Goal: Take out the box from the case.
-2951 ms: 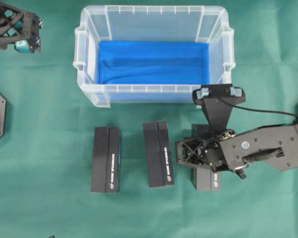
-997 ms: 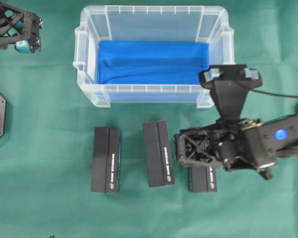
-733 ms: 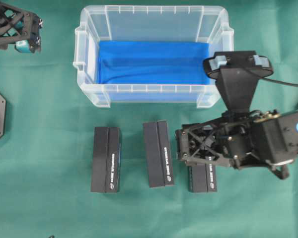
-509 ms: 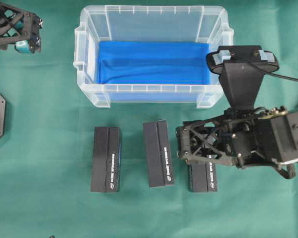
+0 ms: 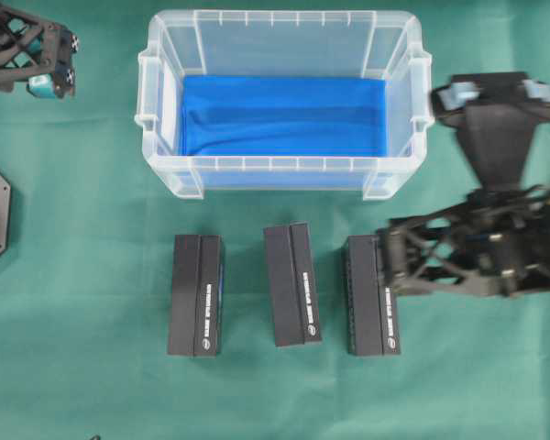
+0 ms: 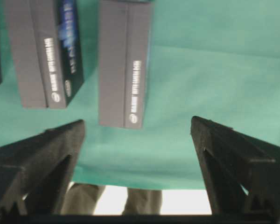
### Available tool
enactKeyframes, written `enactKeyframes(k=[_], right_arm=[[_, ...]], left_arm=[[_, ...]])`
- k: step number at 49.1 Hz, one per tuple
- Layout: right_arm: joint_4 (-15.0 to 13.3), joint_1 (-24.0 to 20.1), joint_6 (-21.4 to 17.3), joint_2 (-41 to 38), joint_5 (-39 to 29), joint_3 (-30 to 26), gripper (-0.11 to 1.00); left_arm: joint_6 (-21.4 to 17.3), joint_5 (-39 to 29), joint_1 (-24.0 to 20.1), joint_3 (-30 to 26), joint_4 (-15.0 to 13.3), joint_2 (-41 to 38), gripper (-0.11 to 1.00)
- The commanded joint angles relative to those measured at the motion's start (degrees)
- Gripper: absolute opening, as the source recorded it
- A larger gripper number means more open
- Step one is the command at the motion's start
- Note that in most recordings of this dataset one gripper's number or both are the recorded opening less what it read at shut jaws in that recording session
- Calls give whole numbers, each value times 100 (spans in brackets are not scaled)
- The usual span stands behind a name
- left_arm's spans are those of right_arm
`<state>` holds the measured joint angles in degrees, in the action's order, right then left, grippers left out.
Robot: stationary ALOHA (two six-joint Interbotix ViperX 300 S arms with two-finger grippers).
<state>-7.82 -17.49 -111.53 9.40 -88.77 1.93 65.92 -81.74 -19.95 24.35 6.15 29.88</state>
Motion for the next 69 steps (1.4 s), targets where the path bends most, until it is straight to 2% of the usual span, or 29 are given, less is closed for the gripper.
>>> enactKeyframes(k=[1, 9, 18, 27, 31, 38, 55, 69], right_arm=[[0, -88, -62, 422, -9, 185, 90], [53, -290, -185, 932, -18, 668, 90], [105, -492, -501, 1415, -167, 1028, 90], [18, -413, -475, 1441, -167, 1116, 90], [-18, -272, -343, 1433, -167, 1125, 89], [0, 220, 220, 1468, -167, 1213, 90], [26, 1978, 2145, 1538, -158, 1327, 89], [79, 3164, 3278, 1521, 149, 1459, 89]], left_arm=[[0, 0, 18, -62, 0, 53, 96], [9, 0, 18, -62, 0, 53, 96], [9, -18, 9, -62, 0, 53, 96], [18, -18, 9, -62, 0, 53, 96], [18, -26, 9, -62, 0, 53, 96], [18, -18, 18, -62, 0, 53, 96], [18, -18, 18, -62, 0, 53, 96], [18, -18, -9, -62, 0, 53, 96]])
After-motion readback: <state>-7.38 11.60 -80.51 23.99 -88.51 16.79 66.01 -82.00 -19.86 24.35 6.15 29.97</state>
